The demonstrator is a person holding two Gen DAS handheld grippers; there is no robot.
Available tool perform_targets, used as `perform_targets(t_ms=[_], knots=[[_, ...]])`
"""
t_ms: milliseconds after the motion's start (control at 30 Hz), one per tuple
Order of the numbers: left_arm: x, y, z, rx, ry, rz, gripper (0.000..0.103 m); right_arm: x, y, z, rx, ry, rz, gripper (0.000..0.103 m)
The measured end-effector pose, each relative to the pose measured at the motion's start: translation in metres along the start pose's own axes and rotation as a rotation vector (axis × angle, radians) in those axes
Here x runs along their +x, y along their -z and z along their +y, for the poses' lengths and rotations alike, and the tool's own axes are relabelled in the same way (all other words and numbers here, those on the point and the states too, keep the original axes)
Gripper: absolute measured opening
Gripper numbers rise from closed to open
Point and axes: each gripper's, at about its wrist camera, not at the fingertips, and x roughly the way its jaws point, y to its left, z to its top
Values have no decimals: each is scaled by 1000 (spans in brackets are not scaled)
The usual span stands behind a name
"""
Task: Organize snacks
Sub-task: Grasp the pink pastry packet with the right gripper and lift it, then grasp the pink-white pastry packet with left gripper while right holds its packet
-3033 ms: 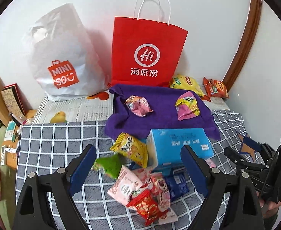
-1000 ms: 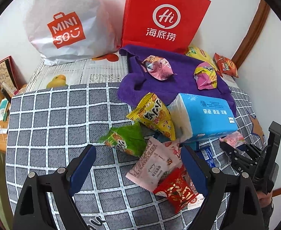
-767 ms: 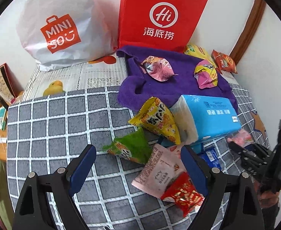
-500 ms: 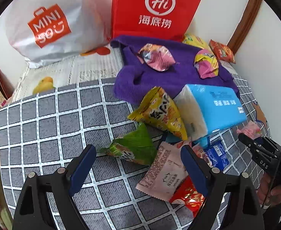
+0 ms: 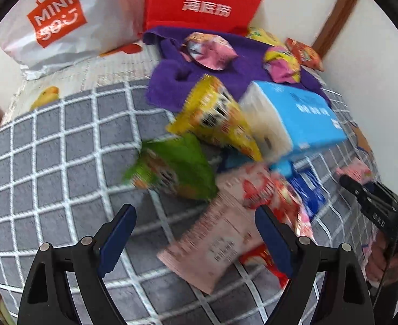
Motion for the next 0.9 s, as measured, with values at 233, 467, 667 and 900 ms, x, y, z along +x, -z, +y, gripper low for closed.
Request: perform_targets(t_ms=[233,467,667,900], knots=[[-5,27,2,-39,-14,-18,89,-11,2,-1,-40,-43,-36,40],[-8,55,-14,-29,-58,-50,76,-20,14,-6,-87,-96,-60,40],[-12,50,-32,45,-158,-117,65,-32,26,-15,-83,-123,-77,41],[8,37,-41,92,-220,-85,52,-38,32,-28,-68,-134,-87,41]])
